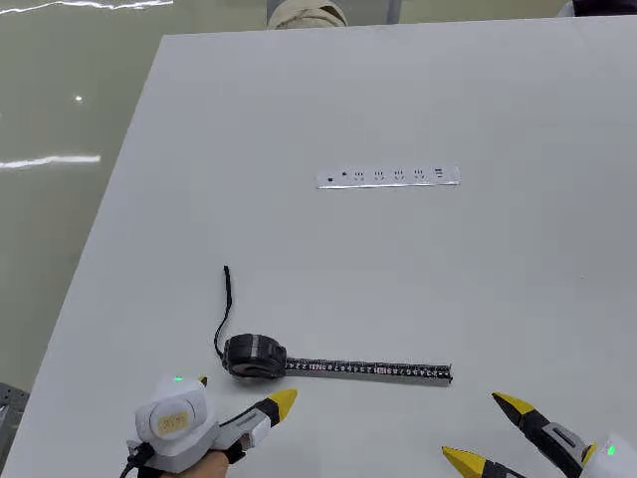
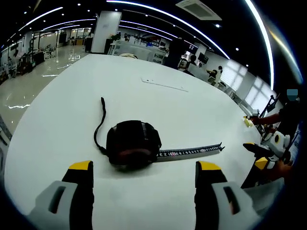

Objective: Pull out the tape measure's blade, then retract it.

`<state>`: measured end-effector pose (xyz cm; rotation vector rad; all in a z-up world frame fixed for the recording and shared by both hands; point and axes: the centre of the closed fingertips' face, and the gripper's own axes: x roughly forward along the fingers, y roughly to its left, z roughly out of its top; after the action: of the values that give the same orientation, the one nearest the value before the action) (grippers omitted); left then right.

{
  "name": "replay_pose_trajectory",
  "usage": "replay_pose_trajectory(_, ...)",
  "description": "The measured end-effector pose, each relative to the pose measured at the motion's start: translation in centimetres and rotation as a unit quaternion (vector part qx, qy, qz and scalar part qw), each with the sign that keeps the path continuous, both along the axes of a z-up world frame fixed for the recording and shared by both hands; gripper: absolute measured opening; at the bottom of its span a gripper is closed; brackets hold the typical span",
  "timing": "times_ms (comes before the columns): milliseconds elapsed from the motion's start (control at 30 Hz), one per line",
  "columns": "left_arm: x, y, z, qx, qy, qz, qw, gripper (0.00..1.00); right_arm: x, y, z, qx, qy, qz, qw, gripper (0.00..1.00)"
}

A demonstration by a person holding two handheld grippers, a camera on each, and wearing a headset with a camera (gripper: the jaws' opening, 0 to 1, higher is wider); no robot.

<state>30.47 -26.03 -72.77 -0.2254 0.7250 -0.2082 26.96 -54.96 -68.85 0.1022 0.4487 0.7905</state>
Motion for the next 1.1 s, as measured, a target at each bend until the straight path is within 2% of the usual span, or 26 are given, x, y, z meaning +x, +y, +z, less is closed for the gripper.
replay_pose_trajectory(100,0.2,-0.3,-0.1,0.001,0.004,0.000,1.0000,0.87,0.0,0.0,-0.1,0.003,0.001,0.001,1.0000,0.66)
replay_pose_trajectory(467,1.2,-0.8,-0.3,0.011,-0.001,-0.004,0.9999,0.87,0.1,0.2,-0.4,0.010,0.002,0.012,0.9999,0.64)
replay_pose_trajectory(1100,2.3,-1.2,-1.3,0.008,0.008,0.016,0.9998,0.87,0.8,0.5,-0.9,0.019,0.003,0.027,0.9994,0.62)
